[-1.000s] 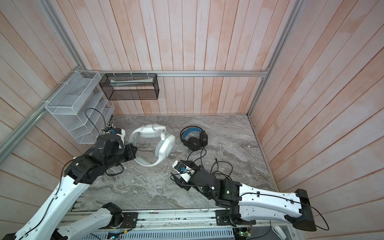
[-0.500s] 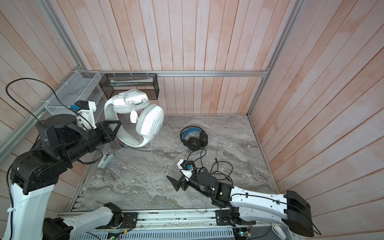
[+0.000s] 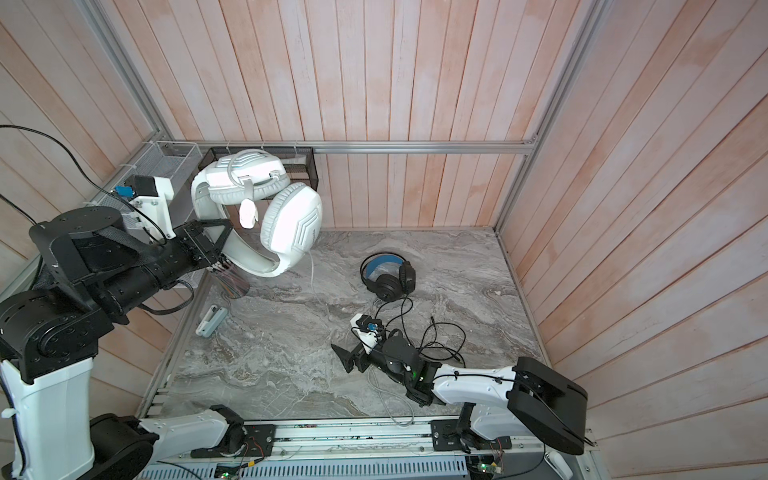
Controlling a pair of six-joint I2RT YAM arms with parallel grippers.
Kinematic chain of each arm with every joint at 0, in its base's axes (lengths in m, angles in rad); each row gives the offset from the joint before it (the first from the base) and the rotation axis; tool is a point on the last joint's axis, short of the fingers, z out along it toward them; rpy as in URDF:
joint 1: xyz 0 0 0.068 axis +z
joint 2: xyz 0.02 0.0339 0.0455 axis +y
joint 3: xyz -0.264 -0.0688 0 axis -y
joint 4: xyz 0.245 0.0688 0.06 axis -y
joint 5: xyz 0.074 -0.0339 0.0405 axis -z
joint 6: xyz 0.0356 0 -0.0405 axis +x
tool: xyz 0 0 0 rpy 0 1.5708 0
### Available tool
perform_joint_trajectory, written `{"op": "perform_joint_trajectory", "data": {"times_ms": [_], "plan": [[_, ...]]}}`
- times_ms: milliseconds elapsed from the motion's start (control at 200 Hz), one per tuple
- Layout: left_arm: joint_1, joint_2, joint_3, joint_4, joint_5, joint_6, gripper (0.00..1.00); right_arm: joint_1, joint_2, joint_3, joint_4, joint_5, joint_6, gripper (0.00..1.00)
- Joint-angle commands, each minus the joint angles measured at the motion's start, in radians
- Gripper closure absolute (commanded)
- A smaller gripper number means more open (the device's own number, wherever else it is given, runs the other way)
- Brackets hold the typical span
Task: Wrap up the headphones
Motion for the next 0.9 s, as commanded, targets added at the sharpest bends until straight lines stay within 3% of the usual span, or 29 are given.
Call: {"op": "perform_joint_trajectory", "data": {"times_ms": [0, 135, 300, 440, 585, 655, 770, 850, 895], "plan": [[0.004, 0.012, 0.044, 0.045, 0.026, -0.007, 1.00, -0.004, 0.084, 0.038, 0.049, -0.068, -0.030, 0.02], [0.003, 0.033, 0.082, 0.042, 0.038, -0.007, 1.00, -0.008, 0.198, 0.117, 0.040, -0.052, -0.075, 0.04], [0.003, 0.040, 0.105, 0.036, 0.040, -0.010, 1.00, -0.104, 0.311, 0.180, 0.085, -0.109, -0.054, 0.07], [0.003, 0.039, 0.105, 0.027, 0.028, -0.007, 1.00, -0.127, 0.380, 0.225, 0.075, -0.077, -0.099, 0.09], [0.003, 0.038, 0.103, 0.029, 0.016, 0.001, 1.00, -0.127, 0.417, 0.255, 0.040, -0.091, -0.129, 0.17], [0.004, 0.038, 0.092, 0.035, 0.012, 0.004, 1.00, -0.129, 0.437, 0.268, 0.026, -0.104, -0.140, 0.31], [0.003, 0.034, 0.059, 0.045, -0.004, 0.012, 1.00, -0.126, 0.431, 0.285, -0.022, -0.112, -0.141, 0.79], [0.005, 0.032, 0.022, 0.049, -0.037, 0.025, 1.00, -0.100, 0.382, 0.284, -0.076, -0.092, -0.154, 0.93], [0.004, 0.032, -0.008, 0.052, -0.071, 0.039, 1.00, -0.061, 0.337, 0.277, -0.115, -0.056, -0.178, 0.96]]}}
